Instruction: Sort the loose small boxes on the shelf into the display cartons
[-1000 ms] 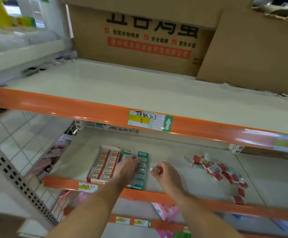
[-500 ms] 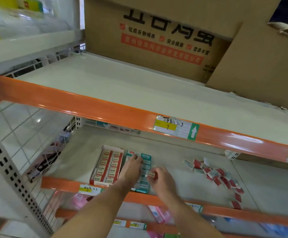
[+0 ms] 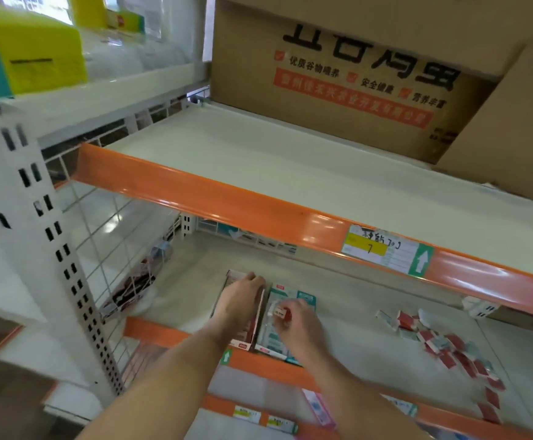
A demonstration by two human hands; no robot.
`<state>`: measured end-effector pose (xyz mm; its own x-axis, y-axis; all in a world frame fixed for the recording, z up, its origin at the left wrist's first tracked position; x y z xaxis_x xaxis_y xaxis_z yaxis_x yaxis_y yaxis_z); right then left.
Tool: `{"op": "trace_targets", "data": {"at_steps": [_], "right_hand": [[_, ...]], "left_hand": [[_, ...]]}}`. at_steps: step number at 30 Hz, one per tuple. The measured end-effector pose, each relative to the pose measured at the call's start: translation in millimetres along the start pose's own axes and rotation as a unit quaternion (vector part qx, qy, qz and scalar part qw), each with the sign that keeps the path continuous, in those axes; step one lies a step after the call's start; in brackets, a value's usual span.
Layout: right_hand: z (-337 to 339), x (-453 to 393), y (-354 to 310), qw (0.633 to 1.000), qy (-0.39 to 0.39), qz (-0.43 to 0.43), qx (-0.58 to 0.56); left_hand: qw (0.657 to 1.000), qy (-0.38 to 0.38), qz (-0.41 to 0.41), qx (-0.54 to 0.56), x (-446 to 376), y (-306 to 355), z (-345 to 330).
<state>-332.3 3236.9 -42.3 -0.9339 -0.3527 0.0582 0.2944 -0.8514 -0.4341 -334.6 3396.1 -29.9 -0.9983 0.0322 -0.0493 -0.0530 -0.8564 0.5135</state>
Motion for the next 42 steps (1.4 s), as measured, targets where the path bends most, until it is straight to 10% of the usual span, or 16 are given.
{"op": "trace_targets", "data": {"at_steps": [21,42], "right_hand": [[-31,-26,-53,0.992,-0.127,0.019,-0.015],[31,19,73,0.997,0.017,-0.073,-0.025]], "left_hand": [[0.995,-0.053,0.078,-0.012,28,-41,16],[0.989,-0.104,0.015,-0.105,-20,68,-33]]}}
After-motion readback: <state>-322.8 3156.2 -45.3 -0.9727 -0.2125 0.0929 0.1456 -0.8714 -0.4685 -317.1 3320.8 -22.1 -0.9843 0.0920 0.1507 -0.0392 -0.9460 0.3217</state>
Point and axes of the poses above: each hand's wrist, its own x-axis away from the middle knuckle, its own z-axis out of the back of the hand, y = z × x, the point moved 3 cm from there along -x, towards the middle knuckle, and after that the axes turned 9 degrees about -y, right-handed, at the moved point
